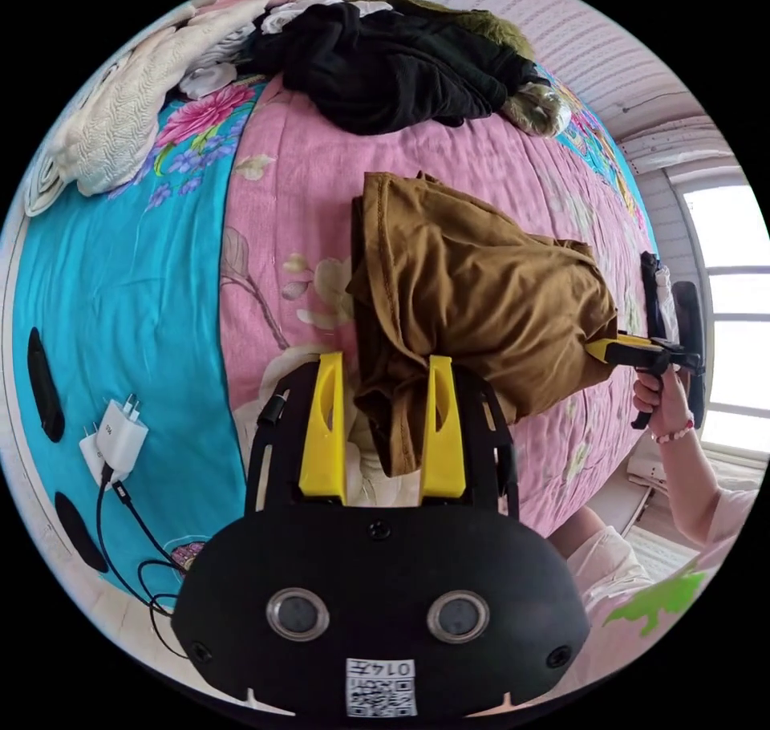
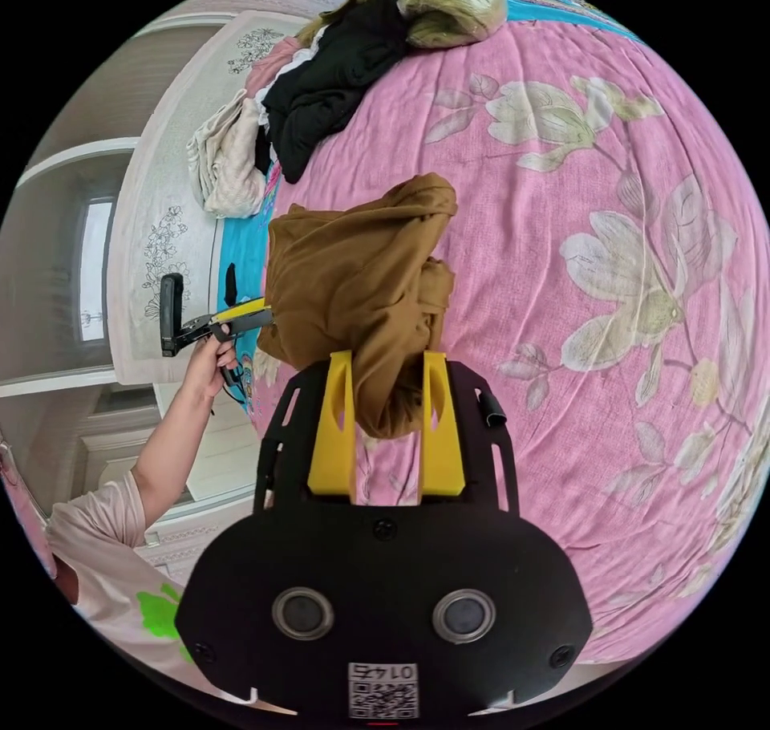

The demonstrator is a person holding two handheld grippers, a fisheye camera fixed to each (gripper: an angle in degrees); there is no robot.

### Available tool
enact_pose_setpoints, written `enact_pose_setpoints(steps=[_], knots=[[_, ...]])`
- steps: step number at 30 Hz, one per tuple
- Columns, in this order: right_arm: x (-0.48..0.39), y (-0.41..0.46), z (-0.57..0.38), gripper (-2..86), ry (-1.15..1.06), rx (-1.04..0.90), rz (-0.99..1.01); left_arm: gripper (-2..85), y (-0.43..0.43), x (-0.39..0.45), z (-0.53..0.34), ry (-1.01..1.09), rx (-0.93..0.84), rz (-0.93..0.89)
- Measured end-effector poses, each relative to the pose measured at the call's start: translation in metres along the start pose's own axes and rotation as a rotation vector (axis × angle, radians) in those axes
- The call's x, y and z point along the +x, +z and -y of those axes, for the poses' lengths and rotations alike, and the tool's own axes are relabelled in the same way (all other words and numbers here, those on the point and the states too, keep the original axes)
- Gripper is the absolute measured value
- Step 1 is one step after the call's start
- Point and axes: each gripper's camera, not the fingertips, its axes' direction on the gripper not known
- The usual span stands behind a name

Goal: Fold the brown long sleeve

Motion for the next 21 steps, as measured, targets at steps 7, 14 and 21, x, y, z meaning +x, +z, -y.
enact_pose_setpoints(steps=[7,14,21], knots=[[0.018,-0.020,-0.039,6.2,-0.034,-0.032,0.019,3.7,-0.018,0.035,0.020,0.063,-0.032,-0.075],[0.040,-0.065,-0.090,4.7,-0.013,0.006,0.132,3.1,-0.053,0.076,0.040,0.077,-0.062,-0.157],[0.060,-0.130,-0.149,4.0,-0.025,0.053,0.089,2.8,-0.087,0.176,0.078,0.183,-0.048,-0.170]])
